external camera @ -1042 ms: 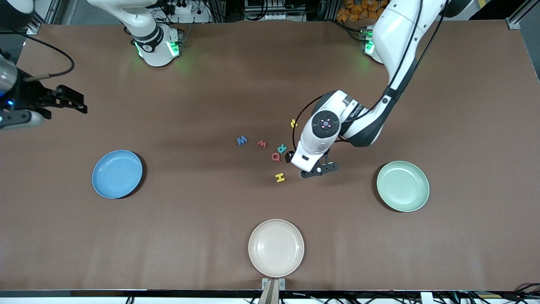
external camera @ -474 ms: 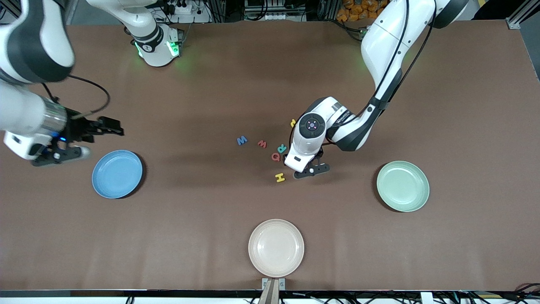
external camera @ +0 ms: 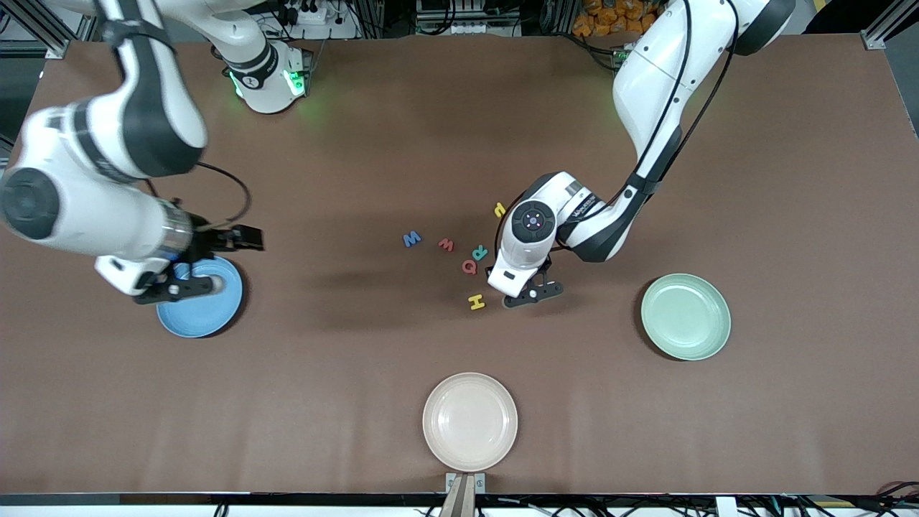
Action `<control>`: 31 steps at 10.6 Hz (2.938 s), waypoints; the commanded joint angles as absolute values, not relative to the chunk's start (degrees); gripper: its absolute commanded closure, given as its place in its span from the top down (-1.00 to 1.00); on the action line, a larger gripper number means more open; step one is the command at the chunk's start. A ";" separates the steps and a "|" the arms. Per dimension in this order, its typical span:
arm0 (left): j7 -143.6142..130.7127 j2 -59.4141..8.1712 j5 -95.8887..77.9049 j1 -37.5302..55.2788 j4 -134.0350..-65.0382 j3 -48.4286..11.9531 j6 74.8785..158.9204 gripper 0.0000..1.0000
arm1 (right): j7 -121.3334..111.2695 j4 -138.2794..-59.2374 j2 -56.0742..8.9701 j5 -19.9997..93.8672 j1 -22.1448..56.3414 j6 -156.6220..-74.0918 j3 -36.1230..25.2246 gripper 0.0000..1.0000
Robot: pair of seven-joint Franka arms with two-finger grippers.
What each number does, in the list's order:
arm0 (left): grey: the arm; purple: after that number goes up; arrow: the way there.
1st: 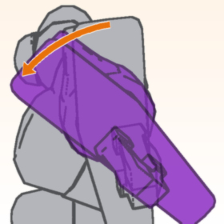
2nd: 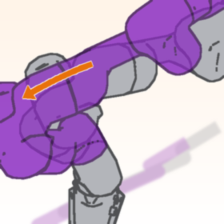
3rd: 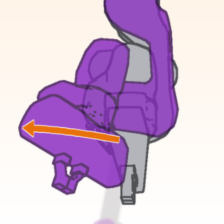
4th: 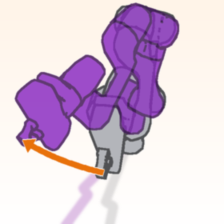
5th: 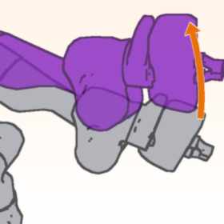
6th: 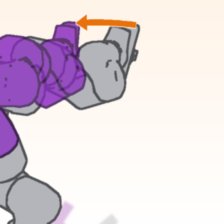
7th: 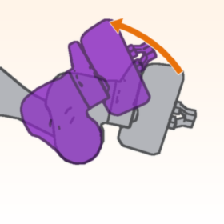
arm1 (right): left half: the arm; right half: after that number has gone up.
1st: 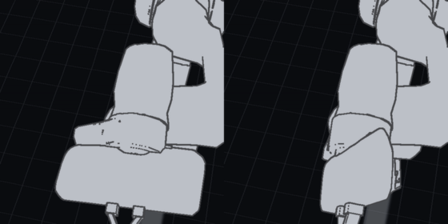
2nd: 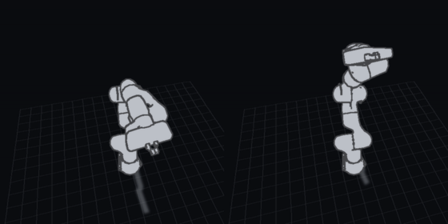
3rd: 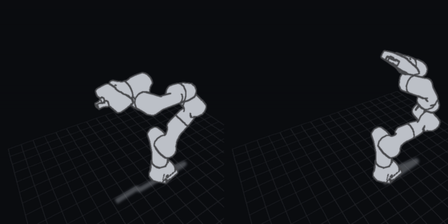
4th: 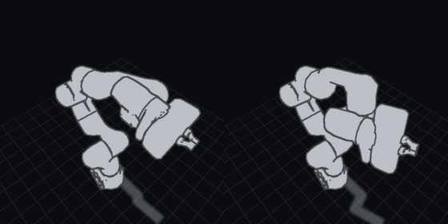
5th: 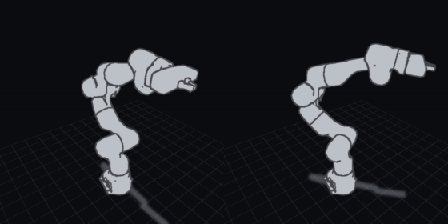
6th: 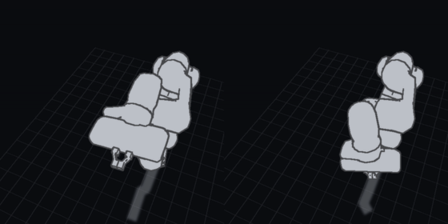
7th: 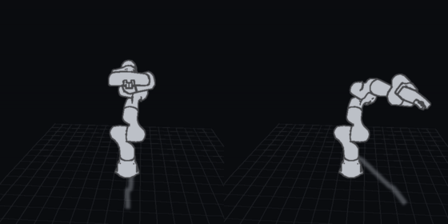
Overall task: Sort uppercase to blue plate, lowercase to green plate
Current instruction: 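Grasp the blue letter with the left gripper while the right gripper reaches out, then carry the blue letter to the green plate while the right gripper reaches letters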
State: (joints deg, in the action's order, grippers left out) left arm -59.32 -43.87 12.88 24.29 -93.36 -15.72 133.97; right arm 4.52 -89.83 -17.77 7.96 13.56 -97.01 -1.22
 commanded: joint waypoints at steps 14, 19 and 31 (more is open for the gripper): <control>-59.51 -41.23 14.68 21.98 -92.29 -15.21 134.21 -1.00 | 15.82 -91.41 -28.47 8.26 27.33 -113.90 -1.58 1.00; -41.46 -34.11 14.68 13.65 -92.64 -15.38 128.52 -1.00 | 26.68 -91.23 -31.46 8.44 33.81 -118.64 -1.58 1.00; -8.00 -38.58 14.15 -6.06 -94.75 -15.82 125.94 -0.29 | 49.92 -83.59 -40.77 7.91 41.74 -123.12 -1.58 1.00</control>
